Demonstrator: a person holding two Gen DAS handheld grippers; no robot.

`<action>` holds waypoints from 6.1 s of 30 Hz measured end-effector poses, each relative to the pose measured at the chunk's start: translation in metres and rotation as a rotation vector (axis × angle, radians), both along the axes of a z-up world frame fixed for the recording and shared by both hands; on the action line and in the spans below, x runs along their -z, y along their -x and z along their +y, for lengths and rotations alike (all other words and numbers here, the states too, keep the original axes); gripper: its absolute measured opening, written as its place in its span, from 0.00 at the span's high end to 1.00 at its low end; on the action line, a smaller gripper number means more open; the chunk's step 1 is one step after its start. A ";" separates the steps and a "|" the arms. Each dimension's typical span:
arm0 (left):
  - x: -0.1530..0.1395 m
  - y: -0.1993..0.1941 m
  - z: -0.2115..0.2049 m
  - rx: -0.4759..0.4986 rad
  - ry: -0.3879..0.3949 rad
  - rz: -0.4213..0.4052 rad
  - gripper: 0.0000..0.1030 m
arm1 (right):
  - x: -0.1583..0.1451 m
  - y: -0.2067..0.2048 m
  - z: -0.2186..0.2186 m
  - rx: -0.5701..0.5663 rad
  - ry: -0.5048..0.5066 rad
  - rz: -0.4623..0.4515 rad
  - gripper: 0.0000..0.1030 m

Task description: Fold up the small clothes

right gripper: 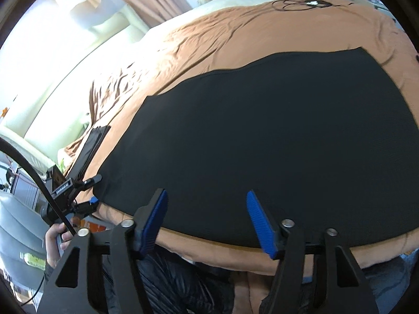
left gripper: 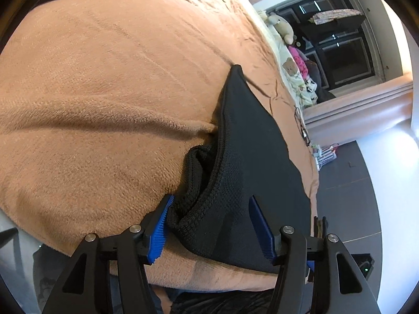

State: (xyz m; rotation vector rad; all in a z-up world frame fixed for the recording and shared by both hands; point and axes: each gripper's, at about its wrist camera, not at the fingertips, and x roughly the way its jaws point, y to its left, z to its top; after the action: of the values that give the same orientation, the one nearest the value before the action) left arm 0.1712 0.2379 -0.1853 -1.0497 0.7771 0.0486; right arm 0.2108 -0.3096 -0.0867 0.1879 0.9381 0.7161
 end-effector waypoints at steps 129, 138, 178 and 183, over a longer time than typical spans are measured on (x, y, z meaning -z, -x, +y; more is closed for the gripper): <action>-0.181 -0.084 -0.143 0.208 -0.109 -0.284 0.96 | -0.002 0.002 -0.059 0.079 -0.029 -0.010 0.75; -0.188 -0.118 -0.207 0.333 -0.136 -0.276 0.96 | -0.018 0.015 -0.117 0.180 -0.040 -0.117 0.36; -0.109 -0.174 -0.372 0.627 -0.104 -0.108 0.36 | -0.002 0.052 -0.218 0.335 -0.100 -0.040 0.35; -0.113 -0.163 -0.340 0.584 -0.171 -0.100 0.36 | -0.004 0.042 -0.208 0.302 -0.056 -0.054 0.36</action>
State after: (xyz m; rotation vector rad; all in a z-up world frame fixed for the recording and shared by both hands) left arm 0.3343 -0.1021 -0.0719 -0.6295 0.9444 -0.4259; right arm 0.1688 -0.5179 -0.0825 0.3503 0.8160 0.4663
